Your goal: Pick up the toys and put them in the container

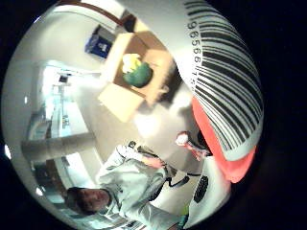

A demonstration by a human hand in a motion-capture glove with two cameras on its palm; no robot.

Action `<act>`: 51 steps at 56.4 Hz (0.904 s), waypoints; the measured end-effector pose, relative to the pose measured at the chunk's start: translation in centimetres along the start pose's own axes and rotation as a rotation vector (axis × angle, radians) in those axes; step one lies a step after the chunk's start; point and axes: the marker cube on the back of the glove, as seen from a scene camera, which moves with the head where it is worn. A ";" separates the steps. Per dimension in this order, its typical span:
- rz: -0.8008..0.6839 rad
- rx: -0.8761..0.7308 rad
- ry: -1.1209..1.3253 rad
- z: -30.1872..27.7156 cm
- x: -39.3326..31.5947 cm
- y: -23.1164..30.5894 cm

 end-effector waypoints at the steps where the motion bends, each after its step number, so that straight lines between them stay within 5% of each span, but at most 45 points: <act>1: -0.034 0.020 -0.002 -0.7 -0.7 -0.1; 13: -0.131 0.238 -0.096 -3.8 -7.8 -4.8; 26: -0.095 0.195 -0.094 0.5 -10.0 -9.3; 51: -0.125 0.129 -0.030 -1.2 -6.9 -3.3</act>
